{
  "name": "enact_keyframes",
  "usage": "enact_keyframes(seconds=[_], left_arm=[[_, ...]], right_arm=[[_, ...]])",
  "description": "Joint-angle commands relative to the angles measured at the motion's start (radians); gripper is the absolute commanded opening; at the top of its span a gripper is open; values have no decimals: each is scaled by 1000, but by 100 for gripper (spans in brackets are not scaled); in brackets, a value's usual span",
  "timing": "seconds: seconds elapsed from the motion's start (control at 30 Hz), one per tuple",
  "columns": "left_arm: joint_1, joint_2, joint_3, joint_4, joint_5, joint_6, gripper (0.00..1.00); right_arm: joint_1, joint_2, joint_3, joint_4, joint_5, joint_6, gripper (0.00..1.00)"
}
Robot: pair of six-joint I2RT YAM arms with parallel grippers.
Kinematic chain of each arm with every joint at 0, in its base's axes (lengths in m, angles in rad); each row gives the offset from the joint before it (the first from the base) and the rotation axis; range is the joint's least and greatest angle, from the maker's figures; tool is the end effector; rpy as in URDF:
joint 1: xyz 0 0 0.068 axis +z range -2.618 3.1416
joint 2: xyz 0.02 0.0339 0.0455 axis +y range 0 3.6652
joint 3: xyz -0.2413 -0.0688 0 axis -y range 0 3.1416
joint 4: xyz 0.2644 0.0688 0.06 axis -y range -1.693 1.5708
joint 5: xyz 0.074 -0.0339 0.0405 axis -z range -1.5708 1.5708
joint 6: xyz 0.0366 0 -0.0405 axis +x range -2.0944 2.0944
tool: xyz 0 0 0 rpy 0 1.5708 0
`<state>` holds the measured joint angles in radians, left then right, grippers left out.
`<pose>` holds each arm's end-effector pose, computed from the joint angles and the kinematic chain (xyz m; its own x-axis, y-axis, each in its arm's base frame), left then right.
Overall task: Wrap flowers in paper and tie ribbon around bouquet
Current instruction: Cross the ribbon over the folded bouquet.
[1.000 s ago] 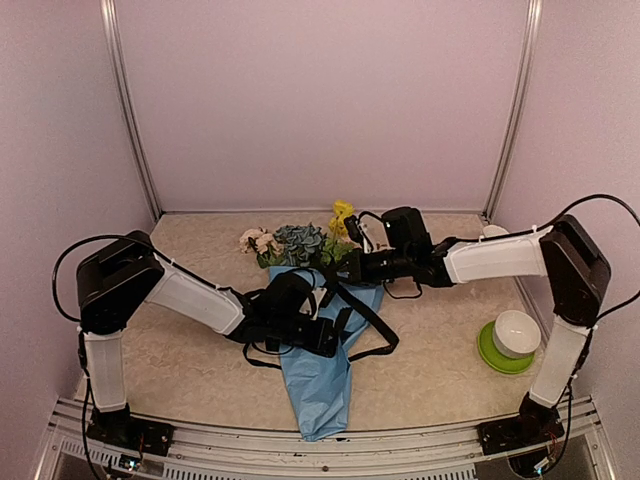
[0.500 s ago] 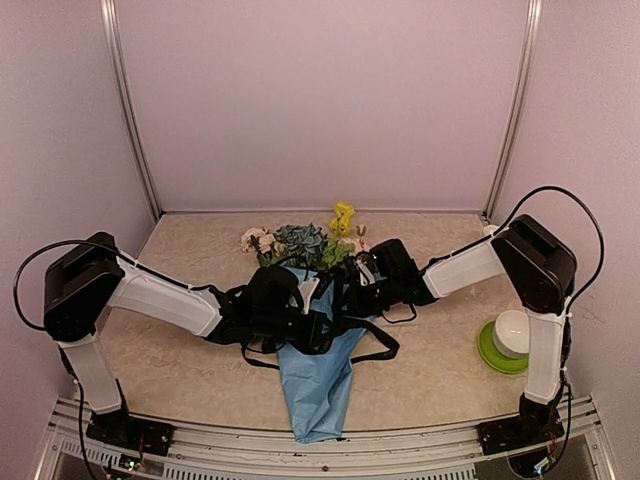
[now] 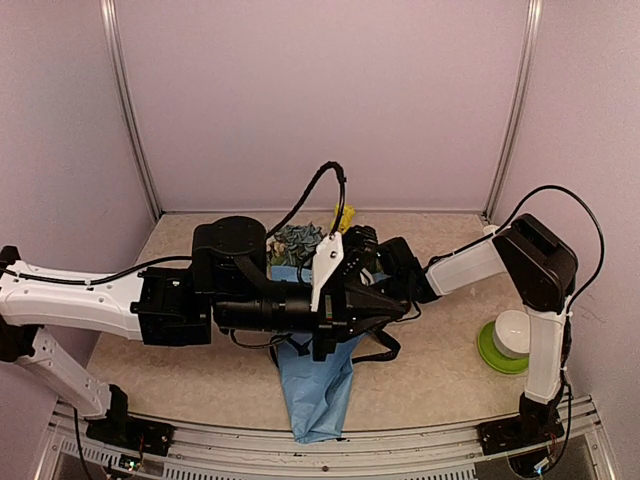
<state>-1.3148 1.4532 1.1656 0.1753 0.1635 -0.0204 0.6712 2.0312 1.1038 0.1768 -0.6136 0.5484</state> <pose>0.0883 -0.3611 0.3233 -0.0487 0.1065 -0.9931 0.9947 0.0955 -0.0385 0.3078 0.2714 0.0832 -0.8928 -0.1648 -0.4193 -0.4368 0.5440 0.7164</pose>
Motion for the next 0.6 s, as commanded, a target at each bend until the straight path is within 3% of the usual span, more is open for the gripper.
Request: enact_keyframes(seconds=[0.0,0.1,0.37,0.4,0.47,0.57], left_arm=[[3,99,59,-52,32,189,0],[43,177,101,-39,59,160,0],[213,311,144,-73,-137,74,0],[220,326,153,-91,-138,77,10],[229,351,169,-139,-146,97,54],[233,357,188,-230,-147,153,92]], right_arm=[[8,21,14,-27,-59,-64,0],[8,16,12,-40,-56,-76,0],[10,9,0,-39,-60,-67,0],[10,9,1,-42,-58,-68,0],[10,8,7,-52,-48,-68,0],[10,5,7,-56,-41,-71,0]])
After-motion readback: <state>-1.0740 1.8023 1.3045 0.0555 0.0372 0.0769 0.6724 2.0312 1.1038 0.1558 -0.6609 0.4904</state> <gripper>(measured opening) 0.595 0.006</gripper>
